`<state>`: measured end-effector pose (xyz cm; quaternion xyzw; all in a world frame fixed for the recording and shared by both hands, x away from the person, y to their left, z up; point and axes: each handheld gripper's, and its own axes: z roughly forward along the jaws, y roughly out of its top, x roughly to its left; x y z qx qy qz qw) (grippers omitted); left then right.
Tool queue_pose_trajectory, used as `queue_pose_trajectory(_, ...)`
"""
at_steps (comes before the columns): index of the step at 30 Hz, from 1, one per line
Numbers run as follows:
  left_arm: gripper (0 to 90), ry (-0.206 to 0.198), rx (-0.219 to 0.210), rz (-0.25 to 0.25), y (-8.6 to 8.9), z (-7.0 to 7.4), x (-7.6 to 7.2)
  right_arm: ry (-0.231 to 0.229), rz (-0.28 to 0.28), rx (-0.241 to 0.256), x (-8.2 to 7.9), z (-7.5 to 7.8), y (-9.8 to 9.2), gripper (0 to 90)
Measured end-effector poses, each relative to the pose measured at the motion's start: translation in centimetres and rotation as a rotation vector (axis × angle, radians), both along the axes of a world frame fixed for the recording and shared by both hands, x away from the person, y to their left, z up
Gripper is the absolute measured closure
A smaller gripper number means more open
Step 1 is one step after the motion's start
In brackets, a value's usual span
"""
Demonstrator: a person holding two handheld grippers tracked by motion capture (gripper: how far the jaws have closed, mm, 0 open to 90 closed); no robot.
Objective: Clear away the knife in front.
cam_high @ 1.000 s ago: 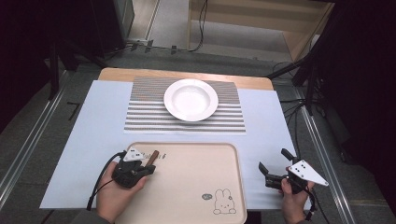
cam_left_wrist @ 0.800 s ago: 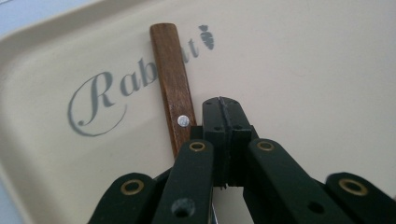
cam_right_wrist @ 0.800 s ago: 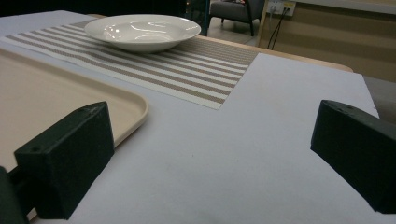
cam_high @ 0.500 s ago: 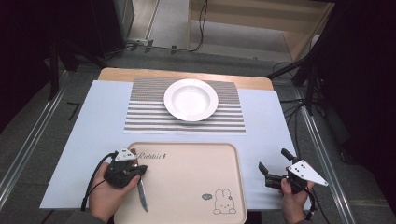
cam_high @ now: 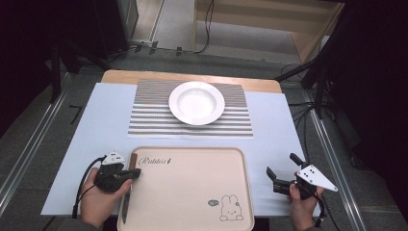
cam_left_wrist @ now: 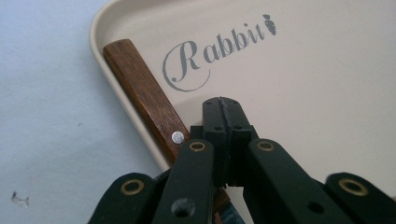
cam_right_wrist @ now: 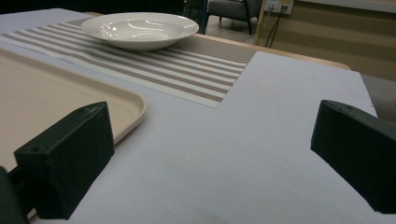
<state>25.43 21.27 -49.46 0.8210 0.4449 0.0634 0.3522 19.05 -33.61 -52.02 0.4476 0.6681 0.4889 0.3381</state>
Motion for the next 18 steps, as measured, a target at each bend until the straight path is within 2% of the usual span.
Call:
queue_pose_trajectory(3, 89.5, -0.015, 0.001, -0.008, 0.0, -0.1, 0.0, 0.000, 0.001, 0.000, 0.0, 0.0, 0.0, 0.0)
queue_pose_trajectory(4, 87.0, -0.039, -0.012, -0.020, -0.1, -0.2, -0.1, 0.000, 0.000, 0.000, 0.0, 0.0, 0.0, 0.0)
queue_pose_trajectory(5, 83.6, -0.039, -0.012, -0.020, -0.1, -0.2, -0.1, 0.000, 0.001, 0.000, 0.0, 0.0, 0.0, 0.0)
queue_pose_trajectory(7, 80.6, -0.085, -0.047, -0.033, 0.0, -0.1, -0.3, -0.001, 0.001, -0.001, 0.0, 0.0, 0.0, 0.0)
queue_pose_trajectory(8, 73.9, -0.099, -0.063, -0.041, 0.1, 0.0, -0.3, -0.003, 0.003, -0.002, 0.0, 0.0, 0.0, 0.0)
queue_pose_trajectory(9, 73.9, -0.111, -0.073, -0.042, 0.1, 0.0, -0.3, -0.003, 0.003, -0.002, 0.0, 0.0, 0.0, 0.0)
queue_pose_trajectory(10, 64.7, -0.130, -0.091, -0.046, 0.2, 0.2, -0.3, -0.003, 0.001, -0.003, 0.0, 0.0, 0.0, 0.0)
queue_pose_trajectory(11, 64.7, -0.137, -0.106, -0.049, 0.3, 0.2, -0.3, -0.003, 0.001, -0.003, 0.0, 0.0, 0.0, 0.0)
queue_pose_trajectory(12, 58.3, -0.141, -0.125, -0.061, 0.4, 0.4, -0.3, -0.002, 0.000, -0.003, 0.0, 0.0, 0.0, 0.0)
queue_pose_trajectory(13, 54.4, -0.168, -0.156, -0.067, 0.7, 0.6, -0.3, 0.000, -0.001, -0.002, 0.0, 0.0, 0.0, 0.0)
queue_pose_trajectory(14, 50.7, -0.168, -0.156, -0.067, 0.7, 0.6, -0.3, 0.000, -0.001, -0.002, 0.0, 0.0, 0.0, 0.0)
queue_pose_trajectory(15, 50.7, -0.181, -0.173, -0.073, 0.8, 0.7, -0.3, 0.000, -0.002, -0.003, 0.1, 0.0, 0.0, 0.0)
queue_pose_trajectory(16, 46.9, -0.192, -0.181, -0.073, 1.0, 0.8, -0.4, 0.001, -0.005, -0.003, 0.1, 0.0, 0.1, 0.0)
queue_pose_trajectory(17, 39.2, -0.225, -0.201, -0.068, 1.3, 1.0, -0.4, 0.003, -0.007, -0.009, 0.1, 0.0, 0.1, 0.0)
queue_pose_trajectory(18, 36.2, -0.225, -0.201, -0.068, 1.3, 1.0, -0.4, 0.003, -0.007, -0.009, 0.1, 0.0, 0.1, 0.0)
